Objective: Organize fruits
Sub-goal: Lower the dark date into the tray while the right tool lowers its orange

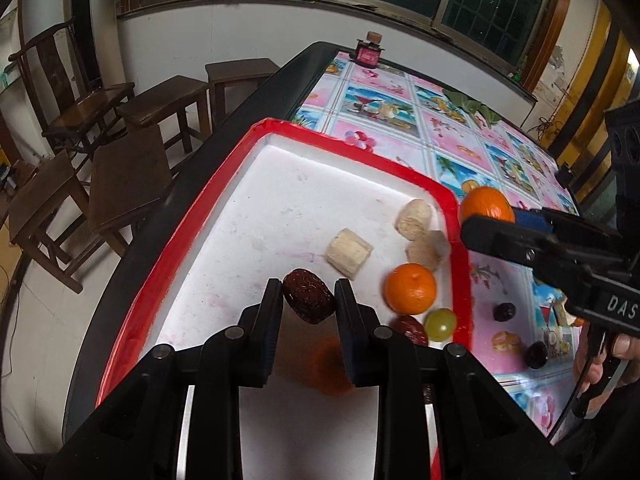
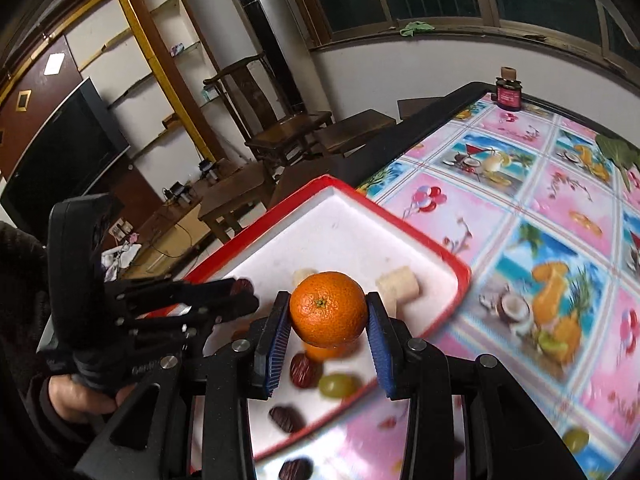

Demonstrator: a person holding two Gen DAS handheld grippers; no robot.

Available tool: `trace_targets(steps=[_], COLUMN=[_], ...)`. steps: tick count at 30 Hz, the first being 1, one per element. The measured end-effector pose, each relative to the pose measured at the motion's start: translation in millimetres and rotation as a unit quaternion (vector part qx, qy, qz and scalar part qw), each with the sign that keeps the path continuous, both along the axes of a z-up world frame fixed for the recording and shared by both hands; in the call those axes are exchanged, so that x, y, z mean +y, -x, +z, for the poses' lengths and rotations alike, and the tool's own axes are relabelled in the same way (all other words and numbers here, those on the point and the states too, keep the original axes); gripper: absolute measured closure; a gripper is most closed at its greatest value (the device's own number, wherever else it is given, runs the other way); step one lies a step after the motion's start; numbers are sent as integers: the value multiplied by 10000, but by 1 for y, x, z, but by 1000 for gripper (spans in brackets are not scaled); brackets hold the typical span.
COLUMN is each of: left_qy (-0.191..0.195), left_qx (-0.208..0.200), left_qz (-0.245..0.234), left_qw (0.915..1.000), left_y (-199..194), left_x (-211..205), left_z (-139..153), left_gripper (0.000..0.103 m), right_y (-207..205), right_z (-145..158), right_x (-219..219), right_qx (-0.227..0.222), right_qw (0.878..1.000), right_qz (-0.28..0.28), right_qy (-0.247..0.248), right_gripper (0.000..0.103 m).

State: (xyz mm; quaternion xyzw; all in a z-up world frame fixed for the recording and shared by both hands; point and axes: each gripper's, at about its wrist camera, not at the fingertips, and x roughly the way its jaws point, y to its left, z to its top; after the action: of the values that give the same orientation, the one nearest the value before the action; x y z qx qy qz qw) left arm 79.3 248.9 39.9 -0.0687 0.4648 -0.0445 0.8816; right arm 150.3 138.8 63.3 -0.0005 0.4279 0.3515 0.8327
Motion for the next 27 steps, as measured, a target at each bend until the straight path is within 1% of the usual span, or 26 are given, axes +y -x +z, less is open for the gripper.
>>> trace_targets(steps=[6, 10, 13, 16, 20, 24, 27], left_qy=[74, 62, 61, 58, 11, -4, 6], left_qx=[94, 124, 149, 193, 233, 240, 239], left_qz=[75, 37, 15, -16, -52, -57, -49], left_qw=[9999, 9999, 9999, 9998, 9997, 9997, 9997], left_y=[-9, -12, -13, -13, -15, -16, -16], left_x=[5, 3, 2, 1, -1, -2, -2], left_z=[-11, -15, -16, -17, -19, -19, -19], left_gripper=[79, 79, 79, 79, 79, 79, 79], right_y=[-27, -45, -55, -61, -64, -62, -60], right_z=[-12, -23, -36, -47, -59, -60, -60], right_x=[22, 37, 50, 56, 58, 62, 62], right_qx=[28, 140, 178, 157, 161, 34, 20], right_qw=[9999, 9998, 9992, 9985, 9980, 9971, 9972], right_qz=[59, 51, 113, 91, 127, 193, 189], right_qy=[79, 134, 337, 519, 602, 729, 721], right_gripper=[66, 66, 66, 66, 66, 65, 65])
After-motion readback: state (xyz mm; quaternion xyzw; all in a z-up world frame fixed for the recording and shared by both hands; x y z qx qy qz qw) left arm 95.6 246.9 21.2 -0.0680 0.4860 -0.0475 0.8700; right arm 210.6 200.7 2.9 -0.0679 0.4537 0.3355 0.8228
